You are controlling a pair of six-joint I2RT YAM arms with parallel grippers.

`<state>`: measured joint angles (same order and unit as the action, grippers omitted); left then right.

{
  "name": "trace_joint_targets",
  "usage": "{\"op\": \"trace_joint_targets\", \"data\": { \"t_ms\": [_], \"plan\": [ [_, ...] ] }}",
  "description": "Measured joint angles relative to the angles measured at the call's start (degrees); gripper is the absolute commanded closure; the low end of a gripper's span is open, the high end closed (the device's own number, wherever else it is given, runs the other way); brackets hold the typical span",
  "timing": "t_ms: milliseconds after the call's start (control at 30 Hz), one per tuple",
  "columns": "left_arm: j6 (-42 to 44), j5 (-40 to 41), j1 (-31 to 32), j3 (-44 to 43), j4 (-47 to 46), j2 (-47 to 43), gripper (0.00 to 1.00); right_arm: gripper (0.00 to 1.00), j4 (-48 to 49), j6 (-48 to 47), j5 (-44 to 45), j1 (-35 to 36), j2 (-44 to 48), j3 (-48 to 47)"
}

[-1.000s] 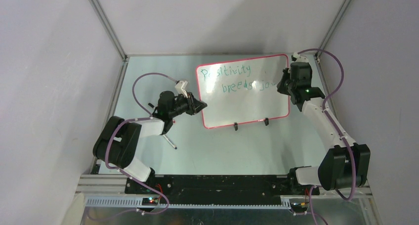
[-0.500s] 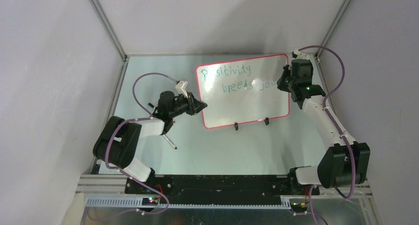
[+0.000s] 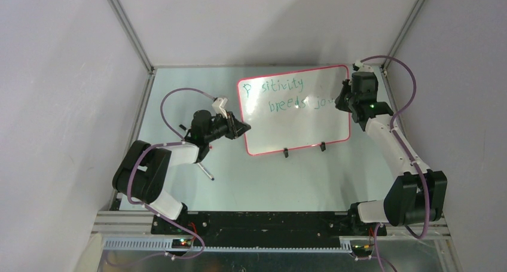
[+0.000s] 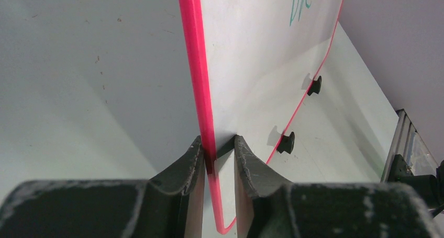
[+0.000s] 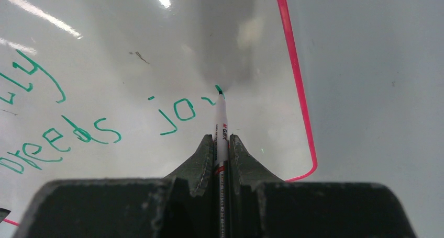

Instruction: Write a sentence on the whiteboard

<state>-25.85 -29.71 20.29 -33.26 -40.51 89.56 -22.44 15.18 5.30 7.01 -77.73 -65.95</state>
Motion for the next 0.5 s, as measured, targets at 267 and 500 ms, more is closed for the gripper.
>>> {"op": "trace_joint_targets", "data": {
  "t_ms": [267,500],
  "plan": [
    [0.00,-0.02,0.09,0.00,-0.02,0.00,0.77,1.00,-0.17,0.24,0.04,-0.02,0.33,1.55],
    [0.00,-0.02,0.11,0.00,-0.02,0.00,0.77,1.00,-0.50,0.24,0.07,-0.07,1.27,3.65]
  ]
}}
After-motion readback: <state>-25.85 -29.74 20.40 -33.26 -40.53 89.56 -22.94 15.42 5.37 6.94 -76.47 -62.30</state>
